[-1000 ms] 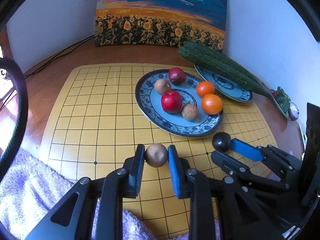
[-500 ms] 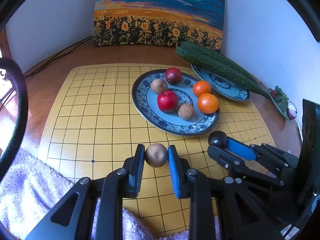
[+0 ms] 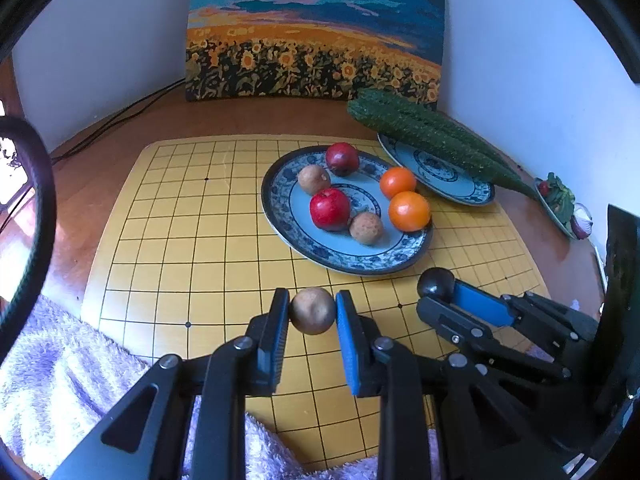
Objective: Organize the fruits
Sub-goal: 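Grasp the potato with the left tool while the right tool grasps the dark plum, then carry the potato and plum over the plate with both tools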
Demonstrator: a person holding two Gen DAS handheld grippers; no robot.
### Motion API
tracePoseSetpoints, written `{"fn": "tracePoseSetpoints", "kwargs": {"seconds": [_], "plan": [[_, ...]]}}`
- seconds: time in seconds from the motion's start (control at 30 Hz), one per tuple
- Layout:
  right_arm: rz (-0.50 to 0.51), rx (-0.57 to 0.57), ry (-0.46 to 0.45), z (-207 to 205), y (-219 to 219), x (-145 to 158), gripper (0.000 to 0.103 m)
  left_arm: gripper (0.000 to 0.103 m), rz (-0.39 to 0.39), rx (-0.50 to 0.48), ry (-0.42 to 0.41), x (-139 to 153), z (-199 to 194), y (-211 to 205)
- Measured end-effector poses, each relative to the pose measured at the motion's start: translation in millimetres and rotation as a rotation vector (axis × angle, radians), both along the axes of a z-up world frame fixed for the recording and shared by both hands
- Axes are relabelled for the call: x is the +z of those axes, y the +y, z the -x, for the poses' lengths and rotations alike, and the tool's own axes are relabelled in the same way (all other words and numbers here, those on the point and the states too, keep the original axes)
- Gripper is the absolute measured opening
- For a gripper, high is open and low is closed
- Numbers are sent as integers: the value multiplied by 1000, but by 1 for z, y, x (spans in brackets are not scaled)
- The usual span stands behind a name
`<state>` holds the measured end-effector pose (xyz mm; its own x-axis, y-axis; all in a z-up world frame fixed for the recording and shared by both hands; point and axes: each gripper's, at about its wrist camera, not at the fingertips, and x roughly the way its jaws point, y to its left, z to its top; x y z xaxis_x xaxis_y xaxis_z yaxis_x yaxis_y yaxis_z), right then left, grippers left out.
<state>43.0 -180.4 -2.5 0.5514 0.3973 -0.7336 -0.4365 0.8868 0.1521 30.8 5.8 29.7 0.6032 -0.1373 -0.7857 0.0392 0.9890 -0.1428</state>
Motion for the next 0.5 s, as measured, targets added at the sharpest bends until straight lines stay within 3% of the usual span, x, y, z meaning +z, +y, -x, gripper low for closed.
{"fn": "tracePoseSetpoints", "kwargs": {"seconds": [0.5], "plan": [[-15, 6, -29, 5, -4, 11, 29, 25, -12, -16, -24, 8, 1, -4]]}}
